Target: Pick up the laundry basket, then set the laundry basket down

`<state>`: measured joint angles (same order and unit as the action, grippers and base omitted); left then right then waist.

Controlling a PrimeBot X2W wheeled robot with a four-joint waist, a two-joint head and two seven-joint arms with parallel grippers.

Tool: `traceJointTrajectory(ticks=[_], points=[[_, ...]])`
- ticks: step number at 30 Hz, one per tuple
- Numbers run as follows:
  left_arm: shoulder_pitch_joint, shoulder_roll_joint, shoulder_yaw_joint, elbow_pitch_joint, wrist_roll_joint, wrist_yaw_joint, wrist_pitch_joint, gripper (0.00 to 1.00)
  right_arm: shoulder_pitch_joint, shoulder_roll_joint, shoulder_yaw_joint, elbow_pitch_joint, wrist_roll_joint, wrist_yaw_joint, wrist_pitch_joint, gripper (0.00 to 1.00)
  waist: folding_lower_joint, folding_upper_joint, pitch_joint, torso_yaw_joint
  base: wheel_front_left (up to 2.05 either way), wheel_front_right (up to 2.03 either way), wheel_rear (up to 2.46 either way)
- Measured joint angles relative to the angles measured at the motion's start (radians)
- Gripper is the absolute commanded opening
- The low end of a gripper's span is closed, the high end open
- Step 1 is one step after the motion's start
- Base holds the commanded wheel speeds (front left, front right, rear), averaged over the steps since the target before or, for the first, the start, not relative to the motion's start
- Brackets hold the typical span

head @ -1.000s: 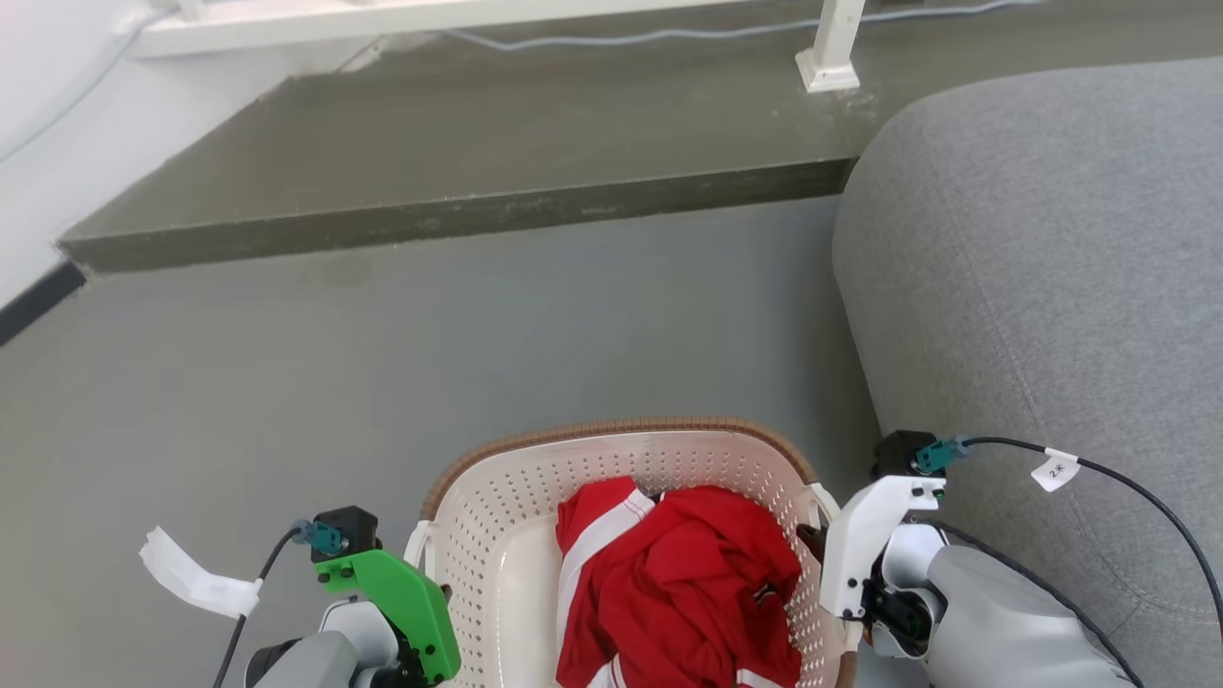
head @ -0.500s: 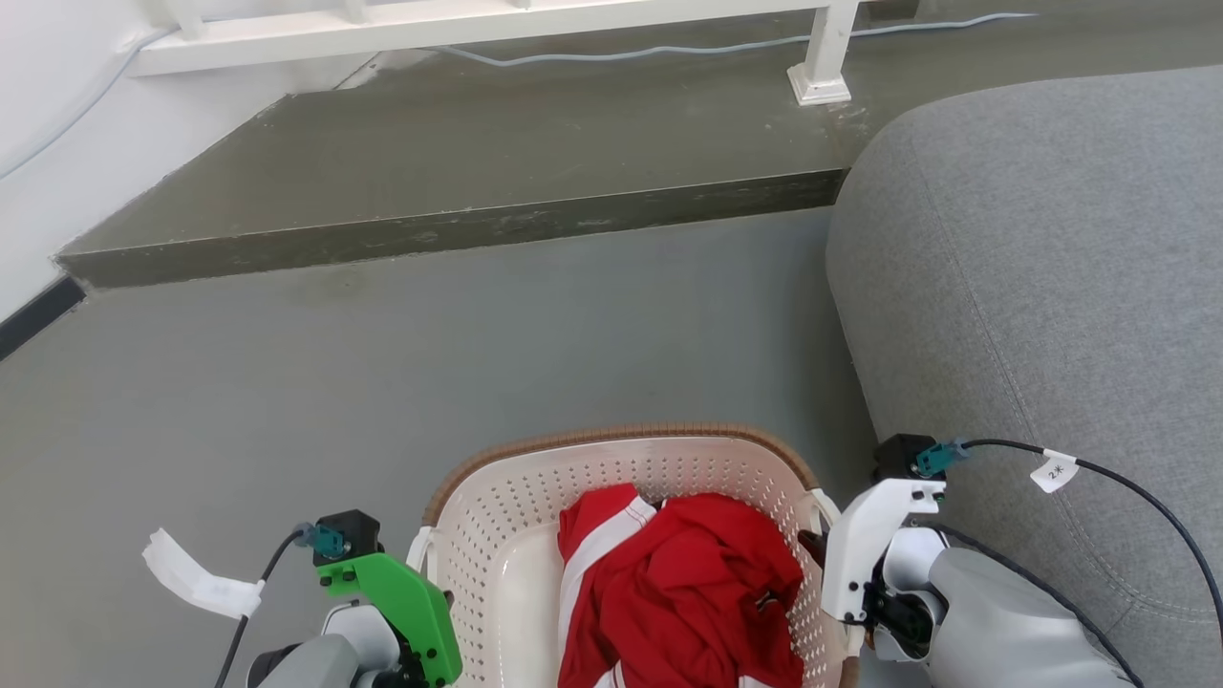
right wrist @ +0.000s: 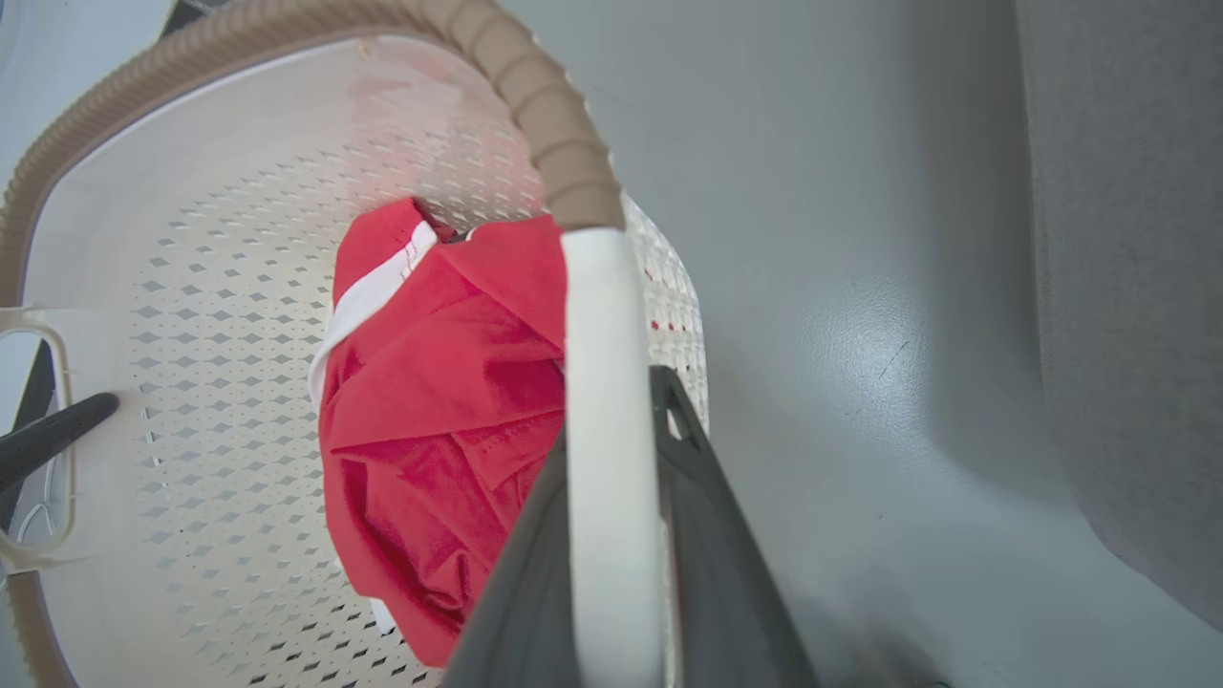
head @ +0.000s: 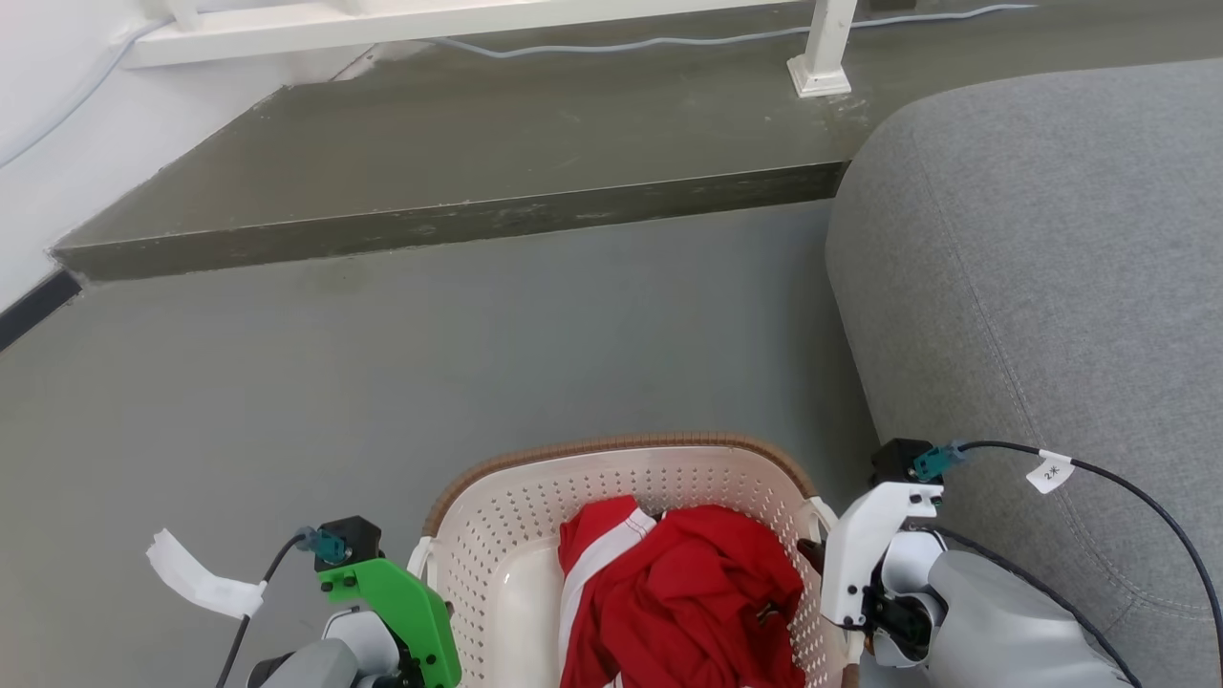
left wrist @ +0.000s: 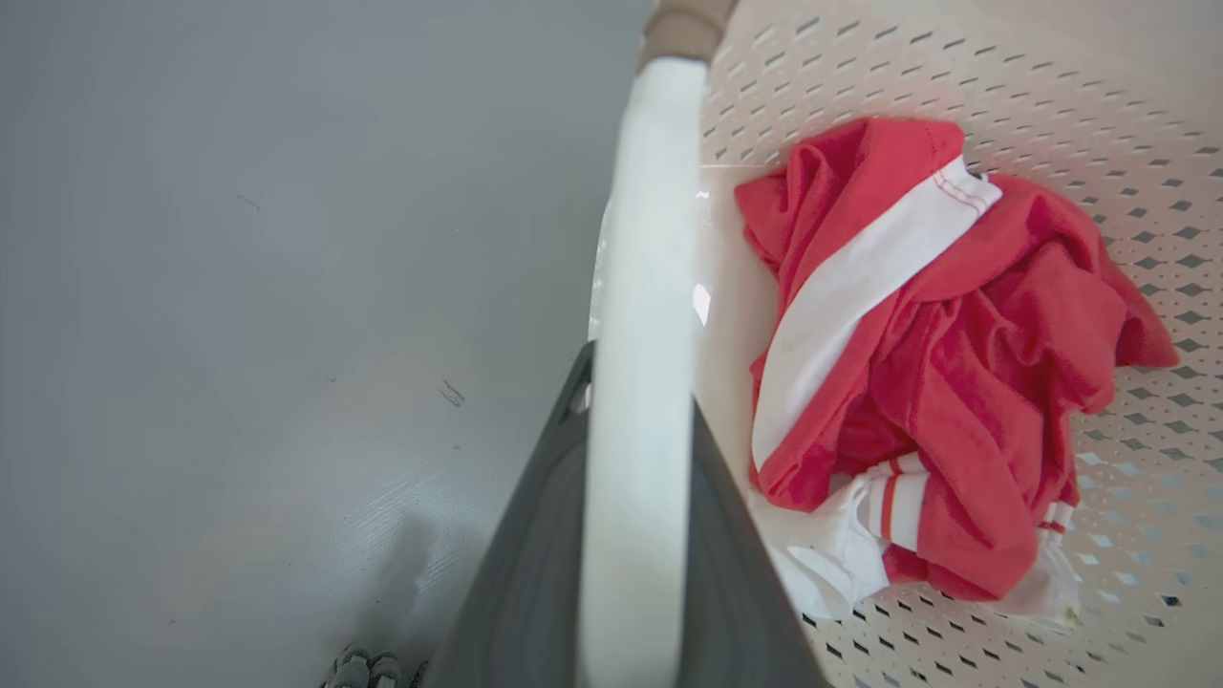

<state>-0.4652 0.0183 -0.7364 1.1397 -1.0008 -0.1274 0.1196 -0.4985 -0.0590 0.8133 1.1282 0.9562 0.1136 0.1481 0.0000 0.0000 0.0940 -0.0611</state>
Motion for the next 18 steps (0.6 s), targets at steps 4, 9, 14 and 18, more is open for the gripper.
traceJointTrajectory(ticks=[4,9,14,18], points=[[0.0,0.0,-0.005,0.003,-0.003,0.0,0.0,0.0,-0.001,0.0,0.004,0.0,0.005,0.0,0.002,0.0,0.0,0.0,0.005,0.0,0.0,0.0,0.0],[-0.001,0.0,-0.01,0.005,-0.017,0.0,0.002,0.0,-0.001,0.0,0.011,0.0,0.006,0.0,0.002,0.0,0.0,0.0,0.008,0.0,0.0,0.0,0.0],[-0.003,0.0,-0.012,0.008,-0.02,0.0,0.0,0.0,-0.005,-0.001,0.016,0.0,0.013,0.0,0.001,0.0,0.0,0.0,0.015,0.001,0.0,0.0,0.0],[-0.012,0.0,-0.013,0.009,-0.02,0.0,-0.008,0.0,-0.012,-0.001,0.019,0.0,0.013,0.0,-0.007,0.0,0.0,0.0,0.033,0.001,0.0,0.0,0.0]])
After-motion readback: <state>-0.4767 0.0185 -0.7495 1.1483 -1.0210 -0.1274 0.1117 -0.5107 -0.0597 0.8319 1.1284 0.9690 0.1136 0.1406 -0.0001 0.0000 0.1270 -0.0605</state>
